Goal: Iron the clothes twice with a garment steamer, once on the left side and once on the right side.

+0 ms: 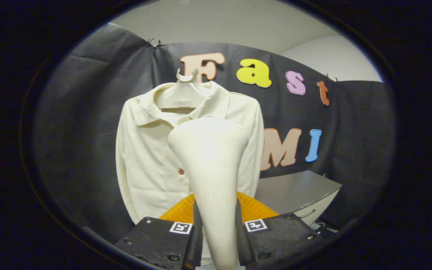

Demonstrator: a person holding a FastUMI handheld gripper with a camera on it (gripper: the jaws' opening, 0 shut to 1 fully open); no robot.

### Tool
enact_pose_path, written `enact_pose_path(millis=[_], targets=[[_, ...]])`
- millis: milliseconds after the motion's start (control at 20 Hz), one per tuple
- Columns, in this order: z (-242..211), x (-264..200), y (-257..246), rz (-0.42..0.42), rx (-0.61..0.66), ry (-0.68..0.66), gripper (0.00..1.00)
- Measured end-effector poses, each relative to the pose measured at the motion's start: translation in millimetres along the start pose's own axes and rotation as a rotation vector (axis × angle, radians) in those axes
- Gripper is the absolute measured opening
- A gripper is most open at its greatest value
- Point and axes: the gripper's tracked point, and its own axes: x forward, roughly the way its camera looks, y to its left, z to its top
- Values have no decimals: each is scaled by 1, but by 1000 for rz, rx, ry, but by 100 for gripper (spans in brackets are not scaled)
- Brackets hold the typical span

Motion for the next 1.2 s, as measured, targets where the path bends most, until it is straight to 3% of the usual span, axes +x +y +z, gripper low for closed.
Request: enact_pose_path(millis=[300, 550, 800, 1200], targets=[[-2, 3, 61, 112, 35, -29, 36], [-10, 44, 75, 65, 14, -4, 37], [-9, 81, 105, 95, -20, 5, 37], [-20, 106, 102, 13, 10, 6, 37]])
